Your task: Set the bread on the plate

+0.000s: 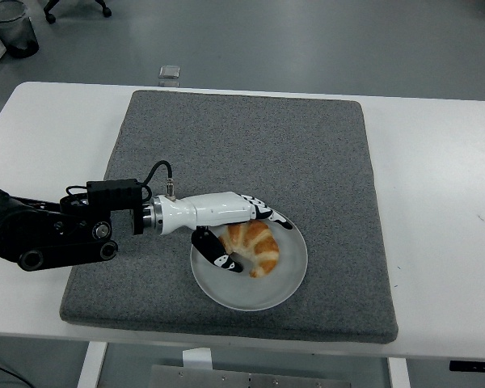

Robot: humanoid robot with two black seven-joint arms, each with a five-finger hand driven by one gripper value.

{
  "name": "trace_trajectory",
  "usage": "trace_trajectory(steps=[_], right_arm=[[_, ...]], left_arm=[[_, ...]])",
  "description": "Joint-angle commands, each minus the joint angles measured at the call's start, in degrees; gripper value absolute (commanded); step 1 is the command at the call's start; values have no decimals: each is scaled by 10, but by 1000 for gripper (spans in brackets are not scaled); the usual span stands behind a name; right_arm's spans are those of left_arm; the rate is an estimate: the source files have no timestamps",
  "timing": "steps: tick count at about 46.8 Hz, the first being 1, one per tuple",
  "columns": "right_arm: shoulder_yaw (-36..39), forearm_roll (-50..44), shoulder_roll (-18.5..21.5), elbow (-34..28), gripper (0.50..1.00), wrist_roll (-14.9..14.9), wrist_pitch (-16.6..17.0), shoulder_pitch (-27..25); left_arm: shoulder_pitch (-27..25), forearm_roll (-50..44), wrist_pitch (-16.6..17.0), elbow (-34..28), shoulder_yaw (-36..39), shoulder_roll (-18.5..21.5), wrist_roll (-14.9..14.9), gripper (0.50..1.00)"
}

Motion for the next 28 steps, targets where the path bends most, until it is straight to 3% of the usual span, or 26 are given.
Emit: trace_trajectory(steps=[1, 14, 28], right_arm=[[0, -1, 0, 0, 938, 0, 0, 0], [0, -1, 0, 1, 938, 0, 0, 0], [0, -1, 0, 2, 938, 0, 0, -1]], left_arm=[[0, 0, -1, -5, -1, 2, 0, 971], [-1, -23, -10, -26, -9, 21, -1, 984], [0, -58, -74, -29, -83, 50, -1, 984]])
